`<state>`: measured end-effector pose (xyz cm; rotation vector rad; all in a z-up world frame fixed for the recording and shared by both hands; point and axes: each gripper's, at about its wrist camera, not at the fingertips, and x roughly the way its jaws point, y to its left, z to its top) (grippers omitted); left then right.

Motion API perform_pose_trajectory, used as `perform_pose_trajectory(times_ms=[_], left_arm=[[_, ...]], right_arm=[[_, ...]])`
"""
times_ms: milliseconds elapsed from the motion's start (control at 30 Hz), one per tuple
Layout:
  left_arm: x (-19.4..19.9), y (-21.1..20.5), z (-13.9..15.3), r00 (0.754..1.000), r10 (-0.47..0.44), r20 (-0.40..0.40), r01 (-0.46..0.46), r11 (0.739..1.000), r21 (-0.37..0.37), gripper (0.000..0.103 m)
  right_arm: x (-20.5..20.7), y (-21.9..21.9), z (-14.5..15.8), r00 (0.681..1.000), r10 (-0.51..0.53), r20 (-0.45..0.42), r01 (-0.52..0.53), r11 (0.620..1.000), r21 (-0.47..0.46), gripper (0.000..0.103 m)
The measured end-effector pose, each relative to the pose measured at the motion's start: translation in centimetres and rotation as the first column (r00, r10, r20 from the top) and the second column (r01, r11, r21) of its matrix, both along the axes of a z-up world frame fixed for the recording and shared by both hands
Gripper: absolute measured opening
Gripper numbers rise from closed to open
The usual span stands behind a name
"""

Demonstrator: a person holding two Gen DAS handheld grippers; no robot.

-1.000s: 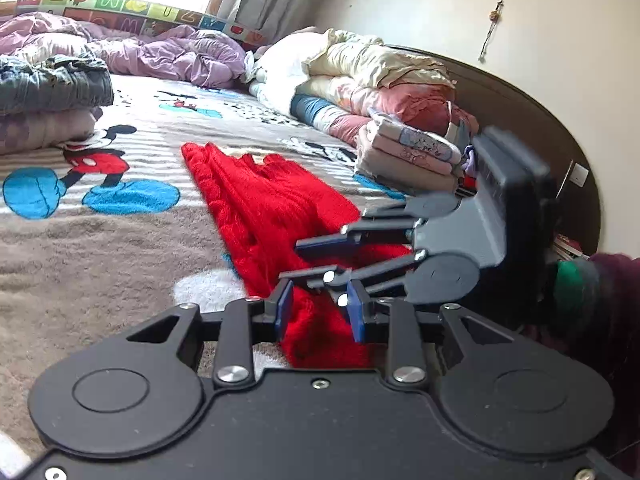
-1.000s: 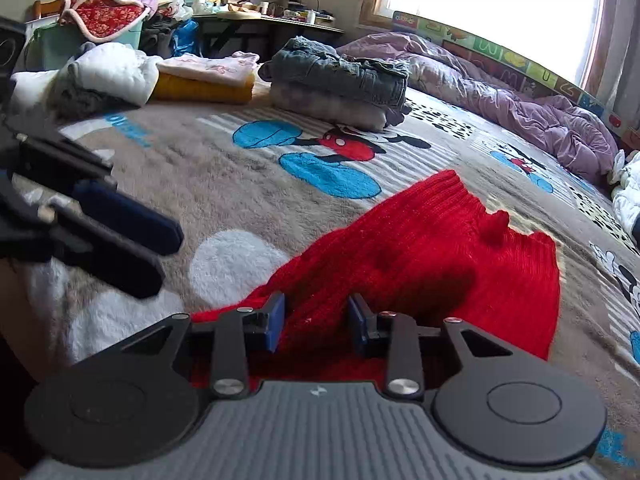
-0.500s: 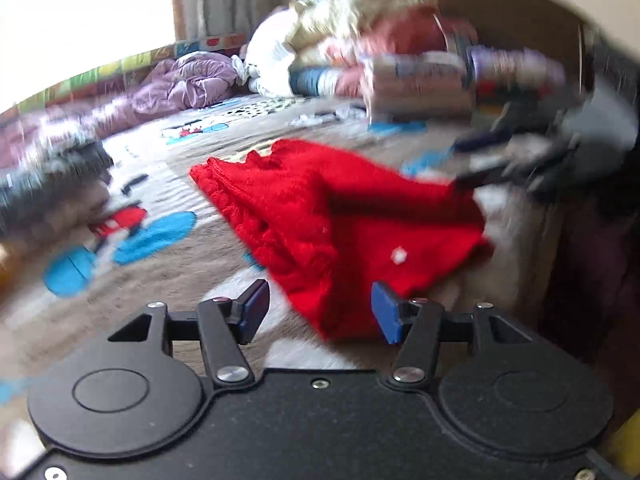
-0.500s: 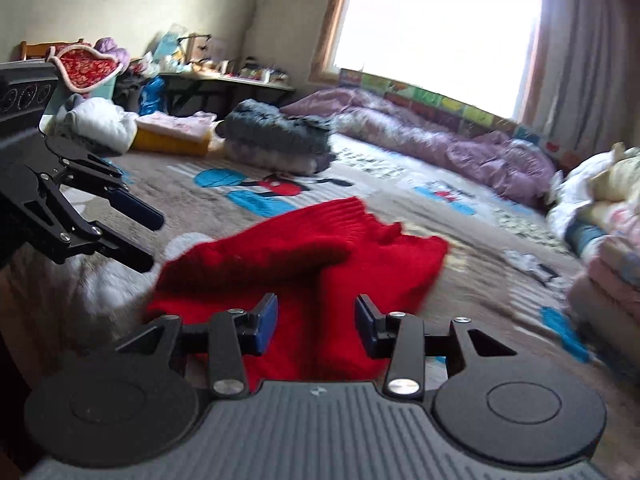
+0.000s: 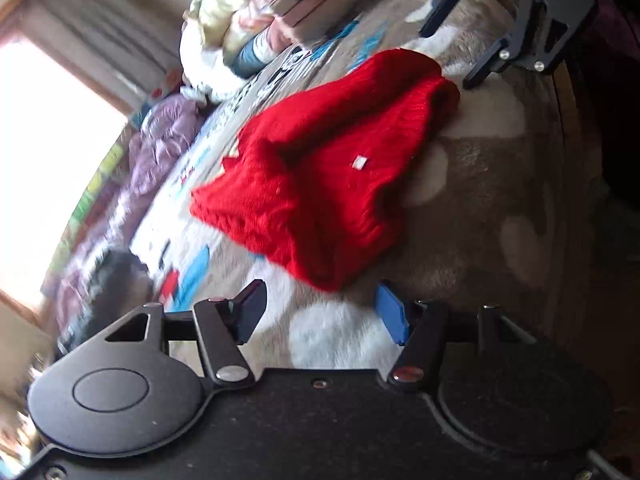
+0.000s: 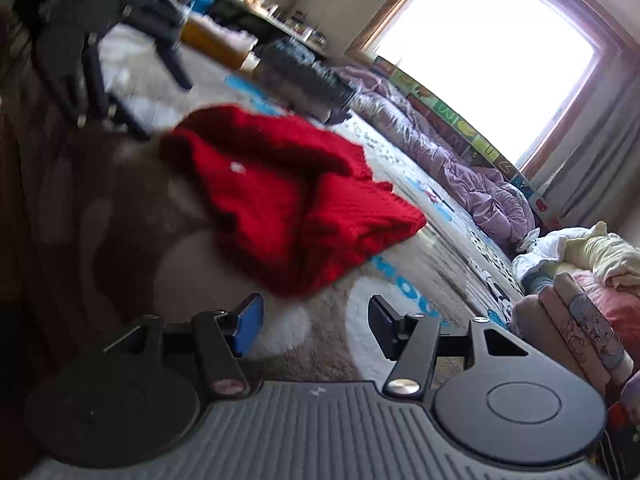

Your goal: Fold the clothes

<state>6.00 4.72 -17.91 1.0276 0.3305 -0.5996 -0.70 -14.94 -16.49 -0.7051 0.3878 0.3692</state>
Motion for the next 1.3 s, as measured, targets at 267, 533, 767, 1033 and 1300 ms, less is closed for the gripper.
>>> perform_pose_trajectory(times_ms=[267,533,767,1033,1300], left_arm=[[1.8,-0.2,-0.7,1.000,-0.009,0.014,0.010,0.998,-0.069,0.061],[2.8,-1.0,-0.7,0.997,0.049,-0.051,-0.059,0.979,-0.195,0.036],[1.3,-2.0,0.2,0.993,0.088,-0.084,-0.103,0.975,-0.195,0.024],[-2.9,-1.1,4.2,0.995,0.002,-0.095,-0.026,0.967,-0.254,0.023],[-0.5,1.1,7.8,0.987,-0.015,-0.159,-0.076,0.833,-0.549,0.023]], right_arm=[[1.5,1.0,-1.1,0.997,0.019,0.078,-0.020,1.000,0.005,0.057],[2.3,1.3,-1.2,0.998,0.038,0.054,-0.040,0.998,0.046,0.027],[1.7,0.9,-0.2,0.999,0.050,0.018,-0.052,0.993,0.102,0.021],[-2.4,-0.8,2.8,0.996,0.062,0.060,-0.070,0.986,0.149,0.021],[-2.3,-3.1,6.2,0.989,0.021,0.144,-0.068,0.943,0.325,0.021]])
